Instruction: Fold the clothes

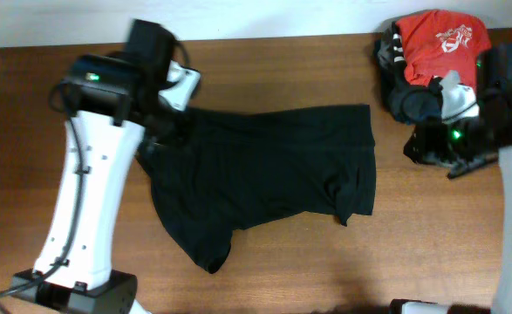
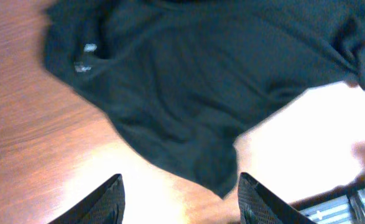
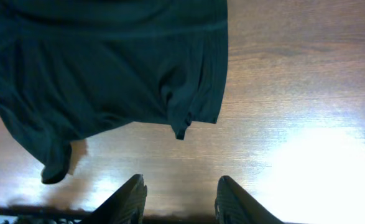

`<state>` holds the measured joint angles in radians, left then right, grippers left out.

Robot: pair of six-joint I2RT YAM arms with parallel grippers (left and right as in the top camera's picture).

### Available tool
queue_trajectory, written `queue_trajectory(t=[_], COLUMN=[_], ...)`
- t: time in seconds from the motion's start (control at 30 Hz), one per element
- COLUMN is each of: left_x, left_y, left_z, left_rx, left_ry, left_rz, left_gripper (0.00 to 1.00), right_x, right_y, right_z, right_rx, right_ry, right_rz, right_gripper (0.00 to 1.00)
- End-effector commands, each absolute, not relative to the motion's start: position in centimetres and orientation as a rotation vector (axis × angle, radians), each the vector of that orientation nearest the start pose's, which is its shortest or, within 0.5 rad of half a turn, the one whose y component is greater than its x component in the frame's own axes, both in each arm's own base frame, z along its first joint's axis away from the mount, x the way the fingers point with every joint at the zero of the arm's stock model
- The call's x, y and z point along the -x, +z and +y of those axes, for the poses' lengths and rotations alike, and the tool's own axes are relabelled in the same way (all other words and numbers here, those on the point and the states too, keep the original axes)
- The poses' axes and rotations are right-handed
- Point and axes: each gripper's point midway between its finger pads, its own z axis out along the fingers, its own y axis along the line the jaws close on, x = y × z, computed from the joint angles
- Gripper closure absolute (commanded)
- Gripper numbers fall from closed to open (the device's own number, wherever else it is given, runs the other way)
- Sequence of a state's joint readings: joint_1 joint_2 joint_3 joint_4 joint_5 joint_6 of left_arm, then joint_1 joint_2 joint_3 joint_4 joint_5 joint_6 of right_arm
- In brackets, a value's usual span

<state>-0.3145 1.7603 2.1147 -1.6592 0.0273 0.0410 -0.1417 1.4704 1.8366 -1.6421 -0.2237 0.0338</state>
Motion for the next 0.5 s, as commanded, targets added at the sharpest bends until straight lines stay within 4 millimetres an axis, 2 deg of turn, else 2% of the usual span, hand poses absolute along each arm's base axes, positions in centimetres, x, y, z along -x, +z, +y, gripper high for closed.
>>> queue_trajectory(t=[0.0, 0.1, 0.17, 0.23, 0.33, 0.4, 0.47], left_x=[-30.4, -29.4, -28.6, -27.5, -26.0, -24.3, -22.8], left_y=[26.5, 24.2, 22.3, 20.4, 18.7, 17.0, 15.2], left_z=[-13.4, -14.0, -14.2, -14.2, -14.1, -14.0, -14.1], left_rx=[-0.587, -0.595, -0.572, -0.491, -0.36, -0.271, -0.239], left_ry=[-0.102, -0.057, -0.039, -0.04, -0.056, -0.072, -0.084], left_rz=[2.874, 2.939, 2.975, 3.0, 3.011, 3.011, 3.01], left_gripper=[0.42, 0.42, 0.42, 0.42, 0.41, 0.42, 0.43], right_x=[-25.3, -24.4, -24.1, -24.2, -24.7, -25.3, -25.7], right_y=[29.0, 27.2, 25.0, 22.7, 20.7, 19.1, 18.3], right_z=[-0.3, 0.0, 0.7, 1.6, 1.7, 1.6, 1.6], right_rx=[-0.243, -0.252, -0.253, -0.25, -0.264, -0.287, -0.294], right_ry=[0.26, 0.273, 0.338, 0.418, 0.436, 0.44, 0.445], right_rz=[2.796, 2.836, 2.864, 2.875, 2.885, 2.875, 2.866], right_gripper=[0.55, 0.54, 0.54, 0.54, 0.54, 0.54, 0.54])
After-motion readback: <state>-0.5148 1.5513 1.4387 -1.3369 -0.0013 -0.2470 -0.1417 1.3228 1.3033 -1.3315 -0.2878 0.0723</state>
